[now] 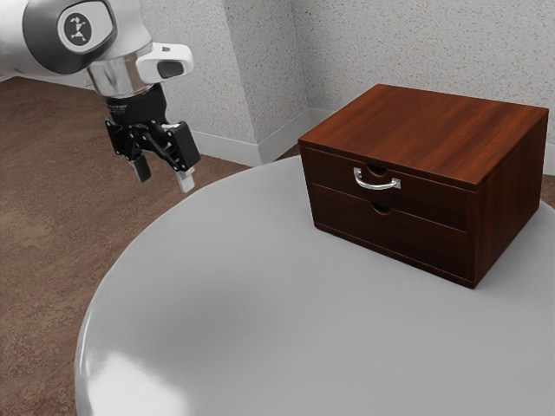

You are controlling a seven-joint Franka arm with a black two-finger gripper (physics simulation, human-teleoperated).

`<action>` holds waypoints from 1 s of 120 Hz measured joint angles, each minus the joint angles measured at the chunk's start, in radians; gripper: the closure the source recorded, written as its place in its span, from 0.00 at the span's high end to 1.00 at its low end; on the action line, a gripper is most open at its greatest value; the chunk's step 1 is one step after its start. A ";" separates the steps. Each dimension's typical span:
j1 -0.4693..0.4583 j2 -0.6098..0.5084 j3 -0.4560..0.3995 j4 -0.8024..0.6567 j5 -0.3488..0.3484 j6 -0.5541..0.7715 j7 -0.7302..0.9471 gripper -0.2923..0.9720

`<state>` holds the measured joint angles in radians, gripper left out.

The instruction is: Pull the drawer handle with one arm to open the drawer

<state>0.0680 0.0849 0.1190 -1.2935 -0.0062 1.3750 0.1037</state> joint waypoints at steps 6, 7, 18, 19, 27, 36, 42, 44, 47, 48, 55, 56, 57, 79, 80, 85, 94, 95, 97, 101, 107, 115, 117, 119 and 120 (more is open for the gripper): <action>0.000 0.000 0.004 -0.001 -0.003 0.000 0.000 0.77; 0.000 0.000 0.004 -0.001 -0.003 0.000 0.000 0.77; 0.005 0.001 0.005 0.000 -0.007 0.000 0.000 0.77; 0.005 0.001 0.005 0.000 -0.008 0.000 0.000 0.77; 0.005 0.001 0.005 0.000 -0.009 0.000 0.001 0.77; 0.003 -0.001 0.005 0.008 -0.007 0.000 0.004 0.77; 0.002 -0.005 0.005 0.040 -0.007 -0.001 0.019 0.77; 0.001 -0.007 0.005 0.055 -0.008 -0.001 0.029 0.77; 0.001 -0.014 0.005 0.080 -0.010 -0.001 0.047 0.77; 0.001 -0.018 0.005 0.090 -0.011 0.000 0.055 0.77; -0.002 -0.065 0.004 0.142 -0.018 0.002 0.144 0.77; -0.003 -0.073 0.004 0.146 -0.019 0.002 0.159 0.77; -0.004 -0.081 0.004 0.149 -0.019 0.003 0.174 0.77; 0.005 -0.117 0.005 0.150 -0.114 0.017 0.556 0.77; 0.006 -0.115 0.005 0.146 -0.121 0.017 0.576 0.77; 0.011 -0.100 0.007 0.127 -0.162 0.020 0.673 0.77; 0.021 -0.073 0.007 0.077 -0.232 0.023 0.833 0.77; 0.022 -0.071 0.007 0.073 -0.237 0.024 0.849 0.77; 0.023 -0.068 0.006 0.067 -0.247 0.026 0.880 0.77; 0.025 -0.063 0.005 0.059 -0.262 0.033 0.939 0.77; 0.026 -0.061 0.004 0.054 -0.278 0.047 1.019 0.77; 0.031 -0.059 -0.007 0.052 -0.274 0.072 1.108 0.77; 0.039 -0.054 -0.018 0.052 -0.262 0.079 1.127 0.77; 0.047 -0.049 -0.030 0.054 -0.248 0.086 1.144 0.77; 0.051 -0.046 -0.036 0.055 -0.239 0.089 1.151 0.77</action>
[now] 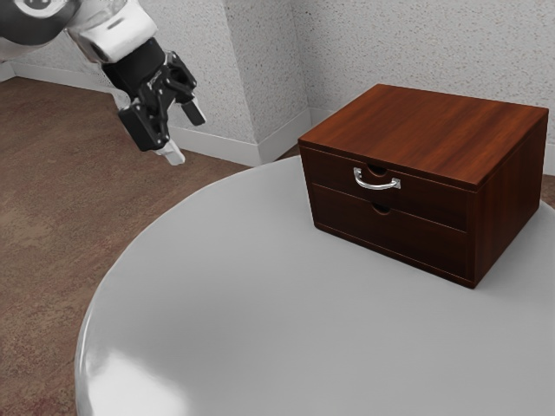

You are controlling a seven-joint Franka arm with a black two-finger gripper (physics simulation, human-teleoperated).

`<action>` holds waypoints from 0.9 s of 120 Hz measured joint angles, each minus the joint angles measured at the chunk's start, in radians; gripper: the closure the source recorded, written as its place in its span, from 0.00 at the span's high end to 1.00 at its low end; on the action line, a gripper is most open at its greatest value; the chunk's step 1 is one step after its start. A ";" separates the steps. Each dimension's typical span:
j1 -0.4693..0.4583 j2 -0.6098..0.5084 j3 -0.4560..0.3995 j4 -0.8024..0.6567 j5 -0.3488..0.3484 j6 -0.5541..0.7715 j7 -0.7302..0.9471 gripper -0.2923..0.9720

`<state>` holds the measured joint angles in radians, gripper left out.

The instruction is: Pull the drawer handle with one arm to open the drawer

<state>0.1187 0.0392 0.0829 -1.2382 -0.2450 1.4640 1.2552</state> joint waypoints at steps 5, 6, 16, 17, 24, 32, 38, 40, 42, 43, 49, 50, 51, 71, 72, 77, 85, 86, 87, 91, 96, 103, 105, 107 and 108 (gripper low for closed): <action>0.008 0.012 -0.025 0.003 0.039 0.015 0.035 0.77; 0.008 0.014 -0.030 0.003 0.046 0.017 0.042 0.77; -0.012 0.023 -0.082 0.001 0.122 0.038 0.096 0.77; -0.017 0.023 -0.085 0.001 0.129 0.040 0.100 0.77; -0.060 0.020 -0.100 -0.006 0.164 0.049 0.126 0.77; -0.097 0.018 -0.106 -0.035 0.188 0.061 0.142 0.77; -0.109 0.019 -0.108 -0.045 0.197 0.080 0.152 0.77; -0.110 0.020 -0.107 -0.047 0.200 0.086 0.155 0.77; -0.109 0.021 -0.107 -0.049 0.203 0.092 0.157 0.77; -0.108 0.022 -0.107 -0.049 0.205 0.095 0.158 0.77; -0.096 0.025 -0.106 -0.062 0.212 0.112 0.164 0.77; -0.093 0.025 -0.106 -0.066 0.213 0.116 0.164 0.77; -0.089 0.025 -0.106 -0.071 0.214 0.121 0.164 0.77; -0.044 0.042 -0.109 -0.114 0.222 0.210 0.134 0.77; -0.043 0.046 -0.110 -0.114 0.221 0.215 0.131 0.77; -0.041 0.071 -0.121 -0.113 0.219 0.244 0.120 0.77; -0.054 0.108 -0.133 -0.108 0.211 0.294 0.104 0.77; -0.055 0.112 -0.135 -0.107 0.210 0.300 0.102 0.77; -0.056 0.115 -0.136 -0.107 0.210 0.306 0.100 0.77; -0.061 0.131 -0.141 -0.105 0.206 0.331 0.093 0.76; -0.062 0.154 -0.144 -0.096 0.203 0.361 0.086 0.75; -0.062 0.200 -0.145 -0.065 0.200 0.396 0.083 0.74; -0.061 0.212 -0.145 -0.055 0.199 0.405 0.083 0.74; -0.061 0.221 -0.146 -0.047 0.199 0.413 0.083 0.74; -0.061 0.225 -0.146 -0.044 0.198 0.417 0.083 0.74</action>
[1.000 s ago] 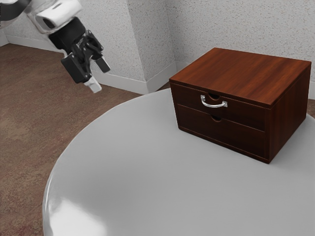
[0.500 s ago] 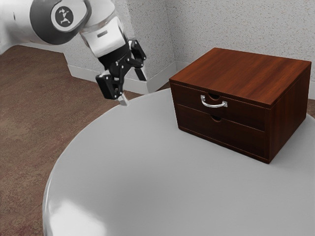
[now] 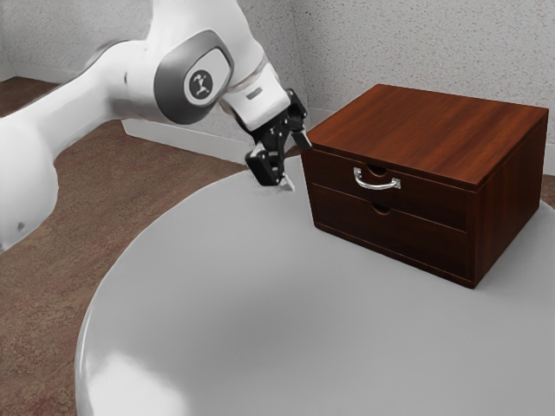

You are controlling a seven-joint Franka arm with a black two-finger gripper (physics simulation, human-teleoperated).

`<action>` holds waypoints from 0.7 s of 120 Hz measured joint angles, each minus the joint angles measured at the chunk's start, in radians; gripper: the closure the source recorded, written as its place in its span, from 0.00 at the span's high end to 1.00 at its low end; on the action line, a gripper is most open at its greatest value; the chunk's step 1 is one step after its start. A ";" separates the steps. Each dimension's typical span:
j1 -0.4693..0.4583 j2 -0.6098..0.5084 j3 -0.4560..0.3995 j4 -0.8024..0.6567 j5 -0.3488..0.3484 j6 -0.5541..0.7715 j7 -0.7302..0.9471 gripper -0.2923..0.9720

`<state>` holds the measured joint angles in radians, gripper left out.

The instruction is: Pull the drawer handle with one arm to open the drawer

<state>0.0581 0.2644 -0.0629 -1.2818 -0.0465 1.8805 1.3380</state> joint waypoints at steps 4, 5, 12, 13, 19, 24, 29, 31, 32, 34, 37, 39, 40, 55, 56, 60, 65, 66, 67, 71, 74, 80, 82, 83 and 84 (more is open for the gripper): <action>0.001 0.010 -0.002 0.009 -0.001 0.013 0.000 0.73; 0.001 0.012 -0.003 0.011 -0.001 0.016 0.000 0.73; 0.000 0.018 -0.005 0.017 -0.002 0.033 0.001 0.72; 0.001 0.019 -0.007 0.017 -0.002 0.035 0.001 0.72; 0.001 0.020 -0.017 0.018 -0.003 0.047 0.001 0.71; 0.000 0.022 -0.030 0.017 -0.001 0.056 0.002 0.70; -0.001 0.027 -0.039 0.015 0.000 0.067 0.007 0.70; -0.002 0.030 -0.041 0.014 0.000 0.072 0.010 0.70; -0.002 0.032 -0.042 0.013 0.001 0.075 0.011 0.70; -0.002 0.036 -0.044 0.013 0.002 0.080 0.014 0.69; -0.002 0.043 -0.045 0.013 0.003 0.087 0.017 0.69; -0.002 0.047 -0.046 0.013 0.004 0.092 0.020 0.69; -0.002 0.050 -0.046 0.013 0.005 0.094 0.021 0.69; -0.001 0.089 -0.047 0.020 0.020 0.124 0.035 0.68; 0.000 0.091 -0.047 0.020 0.020 0.126 0.036 0.68; 0.000 0.097 -0.046 0.022 0.023 0.134 0.039 0.68; 0.000 0.105 -0.046 0.022 0.025 0.151 0.043 0.67; 0.000 0.107 -0.046 0.022 0.025 0.154 0.043 0.67; 0.000 0.108 -0.046 0.022 0.026 0.157 0.044 0.67; 0.000 0.112 -0.047 0.022 0.026 0.169 0.047 0.66; 0.000 0.114 -0.047 0.023 0.026 0.177 0.048 0.65; -0.001 0.116 -0.050 0.023 0.026 0.192 0.050 0.62; -0.001 0.116 -0.053 0.024 0.026 0.196 0.051 0.61; -0.002 0.116 -0.054 0.024 0.026 0.197 0.051 0.60; -0.002 0.116 -0.056 0.026 0.025 0.199 0.051 0.60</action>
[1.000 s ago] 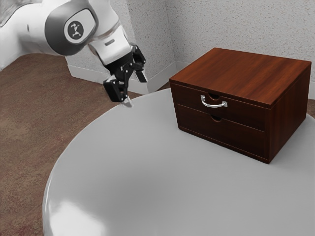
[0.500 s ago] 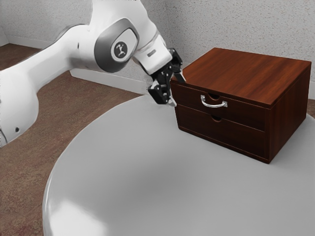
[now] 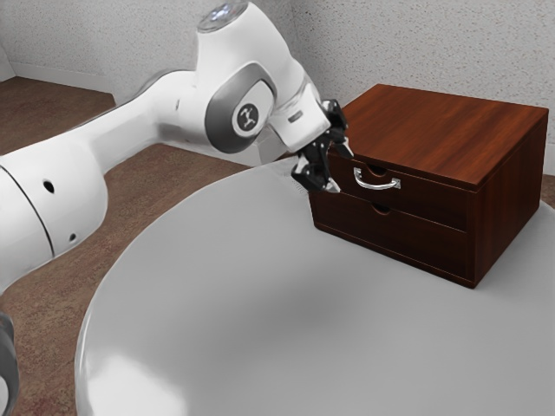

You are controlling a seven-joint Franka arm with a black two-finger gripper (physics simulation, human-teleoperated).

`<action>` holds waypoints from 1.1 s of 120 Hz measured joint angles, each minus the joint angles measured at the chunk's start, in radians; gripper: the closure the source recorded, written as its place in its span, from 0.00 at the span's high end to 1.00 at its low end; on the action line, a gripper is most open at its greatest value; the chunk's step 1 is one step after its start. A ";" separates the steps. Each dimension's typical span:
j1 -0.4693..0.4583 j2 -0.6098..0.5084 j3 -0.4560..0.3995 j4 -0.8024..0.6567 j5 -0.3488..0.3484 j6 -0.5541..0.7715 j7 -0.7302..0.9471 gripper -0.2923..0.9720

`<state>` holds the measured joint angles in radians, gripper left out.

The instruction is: Pull the drawer handle with one arm to open the drawer

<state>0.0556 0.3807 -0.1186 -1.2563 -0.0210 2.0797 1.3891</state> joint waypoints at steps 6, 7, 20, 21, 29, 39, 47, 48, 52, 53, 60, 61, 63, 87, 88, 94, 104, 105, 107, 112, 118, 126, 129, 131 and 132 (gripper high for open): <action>-0.002 0.001 -0.009 0.004 -0.001 0.009 0.002 0.57; -0.003 0.001 -0.010 0.005 -0.001 0.011 0.002 0.56; -0.005 0.013 -0.016 0.008 -0.002 0.024 0.004 0.51; -0.004 0.015 -0.016 0.008 -0.003 0.025 0.005 0.51; -0.004 0.033 -0.017 0.017 -0.003 0.031 0.006 0.49; -0.003 0.048 -0.017 0.024 -0.003 0.036 0.008 0.48; -0.004 0.055 -0.018 0.025 -0.003 0.041 0.009 0.47; -0.004 0.057 -0.019 0.026 -0.003 0.041 0.009 0.47; -0.004 0.064 -0.026 0.029 -0.003 0.043 0.010 0.46; -0.004 0.066 -0.027 0.031 -0.003 0.044 0.010 0.46; -0.009 0.072 -0.036 0.036 -0.003 0.047 0.011 0.46; -0.010 0.072 -0.037 0.037 -0.003 0.047 0.011 0.46; -0.013 0.073 -0.039 0.038 -0.003 0.048 0.011 0.46; -0.017 0.076 -0.042 0.040 -0.003 0.052 0.013 0.45; -0.017 0.077 -0.042 0.040 -0.003 0.053 0.014 0.45; -0.016 0.080 -0.042 0.041 -0.003 0.053 0.014 0.45; -0.011 0.090 -0.042 0.048 -0.002 0.054 0.015 0.45; -0.011 0.092 -0.041 0.049 -0.002 0.054 0.015 0.45; -0.011 0.094 -0.041 0.051 -0.002 0.054 0.015 0.45; -0.010 0.100 -0.041 0.057 -0.002 0.054 0.015 0.45; -0.010 0.105 -0.041 0.063 -0.002 0.055 0.016 0.46; -0.010 0.109 -0.042 0.067 -0.002 0.058 0.017 0.45; -0.010 0.110 -0.042 0.068 -0.002 0.060 0.017 0.45; -0.010 0.111 -0.042 0.068 -0.002 0.061 0.017 0.44; -0.010 0.111 -0.042 0.068 -0.002 0.061 0.017 0.44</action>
<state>0.0460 0.4919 -0.1603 -1.1882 -0.0234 2.1410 1.4060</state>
